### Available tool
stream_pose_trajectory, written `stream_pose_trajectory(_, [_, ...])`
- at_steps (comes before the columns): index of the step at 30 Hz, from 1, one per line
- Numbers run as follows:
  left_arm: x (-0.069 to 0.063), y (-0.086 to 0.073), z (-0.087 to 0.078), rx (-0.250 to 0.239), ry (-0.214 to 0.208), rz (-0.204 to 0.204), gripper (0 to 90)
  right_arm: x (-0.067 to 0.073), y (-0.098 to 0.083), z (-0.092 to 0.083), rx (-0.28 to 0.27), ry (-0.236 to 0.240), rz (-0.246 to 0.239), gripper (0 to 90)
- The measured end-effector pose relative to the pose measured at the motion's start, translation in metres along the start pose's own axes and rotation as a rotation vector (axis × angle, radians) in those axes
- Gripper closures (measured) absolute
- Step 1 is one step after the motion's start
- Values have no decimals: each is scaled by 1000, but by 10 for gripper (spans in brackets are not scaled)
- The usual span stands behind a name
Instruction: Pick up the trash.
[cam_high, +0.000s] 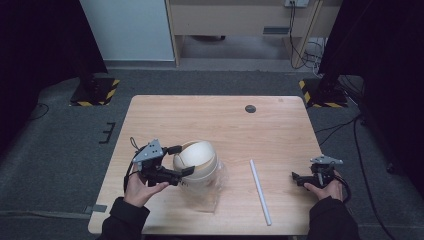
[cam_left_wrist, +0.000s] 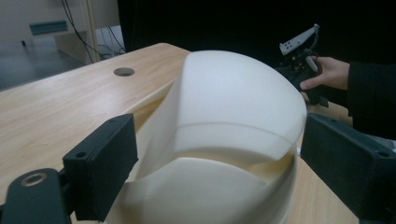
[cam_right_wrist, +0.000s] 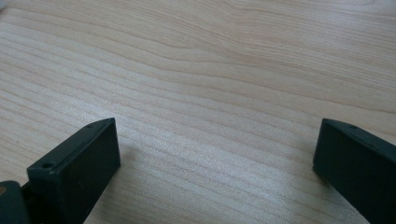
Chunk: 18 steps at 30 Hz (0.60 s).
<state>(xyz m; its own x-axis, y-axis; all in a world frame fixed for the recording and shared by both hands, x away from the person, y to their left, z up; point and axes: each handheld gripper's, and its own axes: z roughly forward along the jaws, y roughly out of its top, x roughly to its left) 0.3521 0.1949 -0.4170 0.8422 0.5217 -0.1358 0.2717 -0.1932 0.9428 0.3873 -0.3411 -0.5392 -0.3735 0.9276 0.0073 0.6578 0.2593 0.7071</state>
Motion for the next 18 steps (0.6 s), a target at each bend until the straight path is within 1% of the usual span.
stream_pose_trajectory(2, [0, 1, -1, -12, 9, -3, 104, 0, 0, 0, 0, 0, 0, 8])
stream_pose_trajectory(4, [1, 4, -5, -40, 35, -6, 104, 0, 0, 0, 0, 0, 0, 8])
stream_pose_trajectory(5, [1, 4, -5, -40, 35, -6, 104, 0, 0, 0, 0, 0, 0, 8])
stream_pose_trajectory(6, [3, 4, -8, -55, 64, -7, 109, 0, 0, 0, 0, 1, -1, 8])
stream_pose_trajectory(7, [4, 4, -10, -61, 82, -5, 117, 0, 0, 0, 0, 1, 0, 9])
stream_pose_trajectory(8, [4, 4, -10, -61, 82, -5, 116, 0, 0, 0, 0, 1, 0, 9])
stream_pose_trajectory(10, [7, 4, -14, -86, 111, -16, 119, 0, 0, 0, -2, -1, 6, 14])
stream_pose_trajectory(12, [10, 3, -17, -104, 147, -26, 133, 0, -1, -1, -4, -2, 2, 21])
stream_pose_trajectory(13, [12, 2, -21, -124, 183, -37, 134, 1, -1, -1, -1, -1, 8, 25])
stream_pose_trajectory(14, [12, 2, -21, -124, 183, -37, 134, 1, -1, -1, -1, -1, 8, 25])
stream_pose_trajectory(15, [13, 1, -23, -134, 189, -45, 135, 1, -1, -2, -3, 0, 12, 42])
stream_pose_trajectory(16, [14, 1, -25, -143, 195, -53, 134, 0, -1, -3, -5, -2, 7, 60])
stream_pose_trajectory(17, [14, 1, -27, -150, 200, -56, 137, -1, -1, -3, -6, 0, 6, 82])
stream_pose_trajectory(18, [14, 1, -30, -158, 206, -56, 137, -1, -1, -3, -6, 0, 6, 82])
